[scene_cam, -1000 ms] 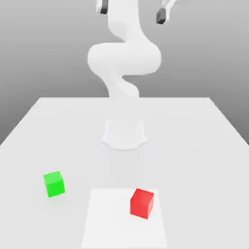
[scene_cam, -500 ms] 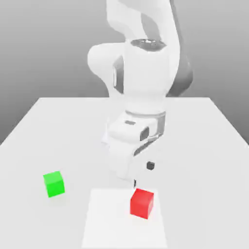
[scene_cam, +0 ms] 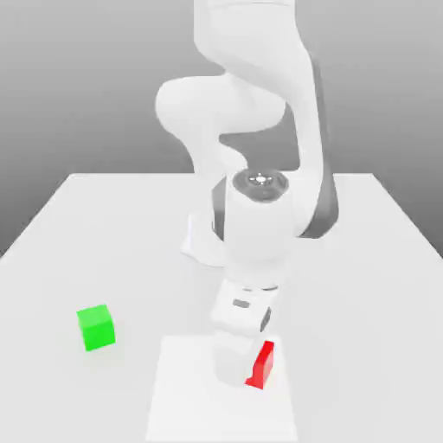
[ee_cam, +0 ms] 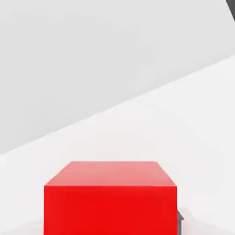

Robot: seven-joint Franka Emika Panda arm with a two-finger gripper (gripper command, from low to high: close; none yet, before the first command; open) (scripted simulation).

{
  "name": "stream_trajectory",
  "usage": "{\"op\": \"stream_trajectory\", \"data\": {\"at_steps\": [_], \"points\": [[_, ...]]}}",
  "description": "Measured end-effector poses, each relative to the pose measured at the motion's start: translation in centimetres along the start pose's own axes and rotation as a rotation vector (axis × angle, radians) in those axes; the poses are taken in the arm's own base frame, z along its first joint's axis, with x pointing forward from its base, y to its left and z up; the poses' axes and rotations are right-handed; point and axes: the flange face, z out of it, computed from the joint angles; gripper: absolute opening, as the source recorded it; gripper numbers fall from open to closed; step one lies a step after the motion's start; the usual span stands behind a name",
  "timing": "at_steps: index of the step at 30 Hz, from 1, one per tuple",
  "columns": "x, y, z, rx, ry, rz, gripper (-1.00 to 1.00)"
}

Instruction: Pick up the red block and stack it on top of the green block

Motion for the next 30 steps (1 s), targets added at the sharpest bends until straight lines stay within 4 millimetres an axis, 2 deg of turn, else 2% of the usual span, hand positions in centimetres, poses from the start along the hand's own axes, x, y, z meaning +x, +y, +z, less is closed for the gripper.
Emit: {"op": "stream_trajectory", "data": {"at_steps": [5,9,13,20,25,30], "points": [[-0.1,0.0,-4.6,0.0,0.0,0.0,-1.0],[-2.3,5.0,-6.2,-0.017,-0.005,0.24,-1.0],[-5.7,10.4,-7.2,-0.029,-0.006,0.541,-1.0],[-12.4,16.9,-8.6,-0.027,-0.002,1.038,-1.0],[-18.0,20.4,-9.0,-0.004,0.001,1.385,-1.0],[-18.5,20.8,-5.1,0.004,0.002,1.428,-1.0]]}}
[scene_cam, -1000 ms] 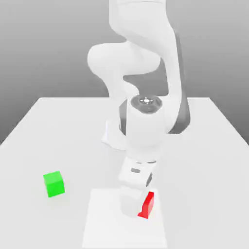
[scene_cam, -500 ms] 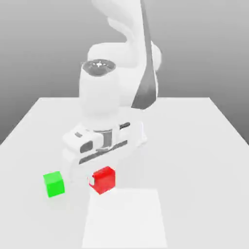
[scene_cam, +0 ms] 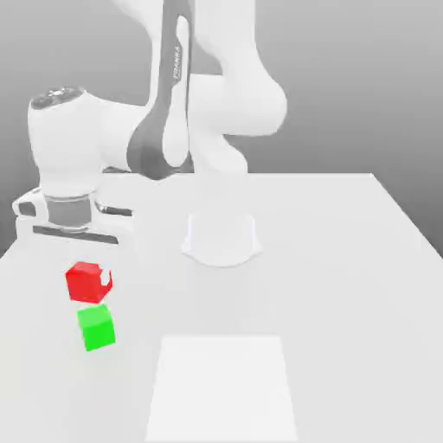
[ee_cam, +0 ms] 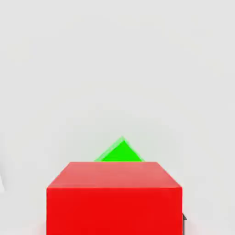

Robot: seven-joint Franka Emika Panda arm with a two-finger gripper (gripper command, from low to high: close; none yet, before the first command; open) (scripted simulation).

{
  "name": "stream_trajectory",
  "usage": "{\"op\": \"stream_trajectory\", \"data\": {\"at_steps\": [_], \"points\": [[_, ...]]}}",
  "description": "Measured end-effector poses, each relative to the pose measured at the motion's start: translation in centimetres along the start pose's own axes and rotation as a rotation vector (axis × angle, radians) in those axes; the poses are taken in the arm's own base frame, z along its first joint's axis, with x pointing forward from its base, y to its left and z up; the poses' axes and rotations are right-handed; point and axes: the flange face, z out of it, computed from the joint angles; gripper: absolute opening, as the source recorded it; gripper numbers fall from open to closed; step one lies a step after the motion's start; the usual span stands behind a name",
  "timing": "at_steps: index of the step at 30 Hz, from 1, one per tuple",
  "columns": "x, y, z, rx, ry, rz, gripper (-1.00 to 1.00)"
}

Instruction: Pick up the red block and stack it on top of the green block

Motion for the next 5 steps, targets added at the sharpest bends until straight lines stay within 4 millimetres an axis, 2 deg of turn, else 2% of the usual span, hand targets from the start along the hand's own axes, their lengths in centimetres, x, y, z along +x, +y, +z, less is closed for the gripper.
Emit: {"op": "stream_trajectory", "data": {"at_steps": [2,3,5], "points": [[-0.1,0.1,1.9,-0.002,0.001,0.0,-1.0],[-0.1,0.2,2.3,-0.003,0.001,0.003,1.0],[-0.1,0.2,2.3,-0.003,0.001,0.002,1.0]]}}
